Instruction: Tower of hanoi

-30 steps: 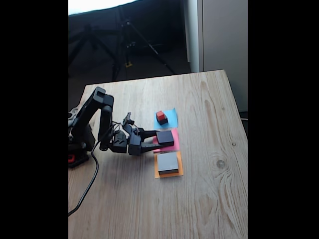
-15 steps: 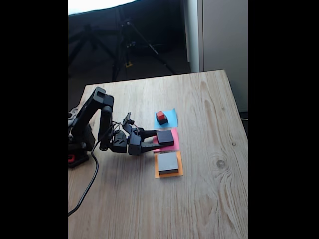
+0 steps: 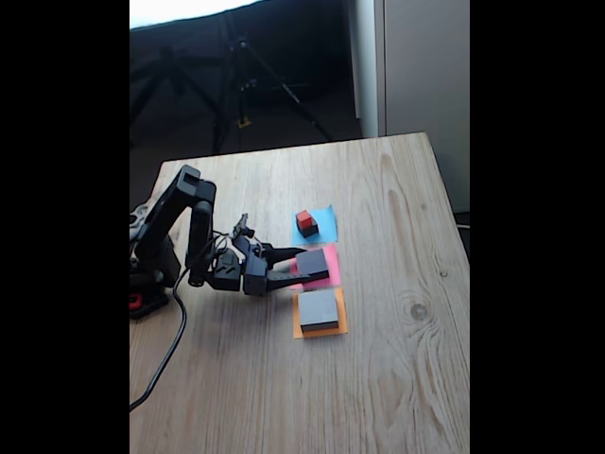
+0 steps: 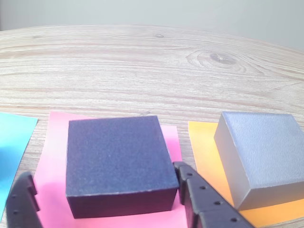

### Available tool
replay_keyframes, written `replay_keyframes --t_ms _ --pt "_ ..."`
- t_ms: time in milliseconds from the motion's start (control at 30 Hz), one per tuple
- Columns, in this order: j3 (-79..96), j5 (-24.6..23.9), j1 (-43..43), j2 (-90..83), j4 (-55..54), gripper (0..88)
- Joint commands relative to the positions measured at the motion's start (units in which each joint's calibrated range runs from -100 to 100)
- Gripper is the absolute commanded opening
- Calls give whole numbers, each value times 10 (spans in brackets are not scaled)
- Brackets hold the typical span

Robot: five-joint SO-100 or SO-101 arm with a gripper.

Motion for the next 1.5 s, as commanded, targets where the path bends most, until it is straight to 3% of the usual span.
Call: replay_keyframes --t_ms 0,467,733,867,1000,1467 --pt "14 9 -1 -15 -14 432" --pt "29 9 -4 -62 -7 425" --pt "79 9 -22 -171 57 409" --pt "85 9 -28 -260 148 339" --pt "86 9 -26 -354 265 89" --pt "94 9 -47 -625 630 16"
